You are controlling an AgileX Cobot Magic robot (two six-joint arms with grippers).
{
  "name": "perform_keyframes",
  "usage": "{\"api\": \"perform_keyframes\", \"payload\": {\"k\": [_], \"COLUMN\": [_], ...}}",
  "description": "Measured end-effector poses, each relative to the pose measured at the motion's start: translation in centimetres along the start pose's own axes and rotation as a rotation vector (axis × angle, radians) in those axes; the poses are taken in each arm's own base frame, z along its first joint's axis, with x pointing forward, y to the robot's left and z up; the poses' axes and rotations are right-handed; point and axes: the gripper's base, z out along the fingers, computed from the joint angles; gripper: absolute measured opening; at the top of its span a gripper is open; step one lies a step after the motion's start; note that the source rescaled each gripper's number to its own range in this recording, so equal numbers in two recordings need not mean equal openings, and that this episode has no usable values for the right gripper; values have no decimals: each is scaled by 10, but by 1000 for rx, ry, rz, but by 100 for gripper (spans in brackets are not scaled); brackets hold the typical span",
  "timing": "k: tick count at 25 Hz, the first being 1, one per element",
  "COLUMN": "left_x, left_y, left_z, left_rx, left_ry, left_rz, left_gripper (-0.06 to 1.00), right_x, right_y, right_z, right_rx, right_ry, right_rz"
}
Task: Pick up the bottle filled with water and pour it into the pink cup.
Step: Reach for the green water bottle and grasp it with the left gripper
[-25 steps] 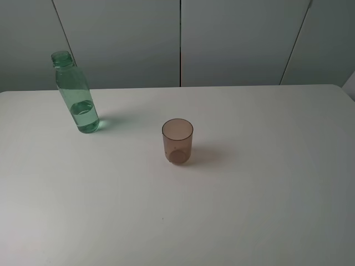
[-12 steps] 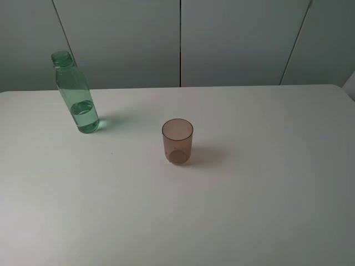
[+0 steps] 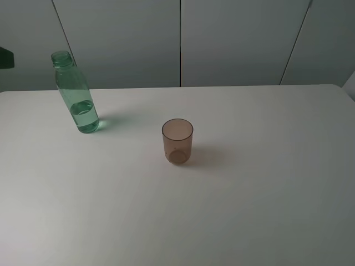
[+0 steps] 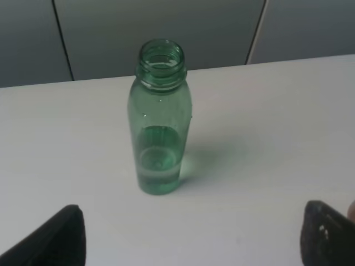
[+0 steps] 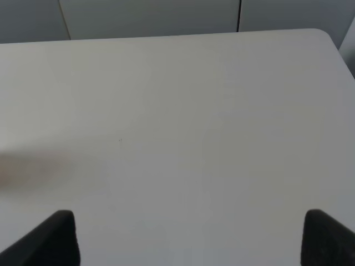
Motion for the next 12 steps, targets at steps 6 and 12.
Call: {"api": "perform_keyframes", "payload": {"k": [6,12], "left_x": [11,54], "left_y": [-23,-18], "left_z": [55,88], "left_rx": [68,15], "left_ry": [-8,-167], "left_rz": [125,143], "left_gripper": [100,100], "right_x": [0,0], "right_y": [0,0], "right_z": [0,0], "right_rx": [0,0], "right_ry": [0,0], "right_rz": [0,0]}}
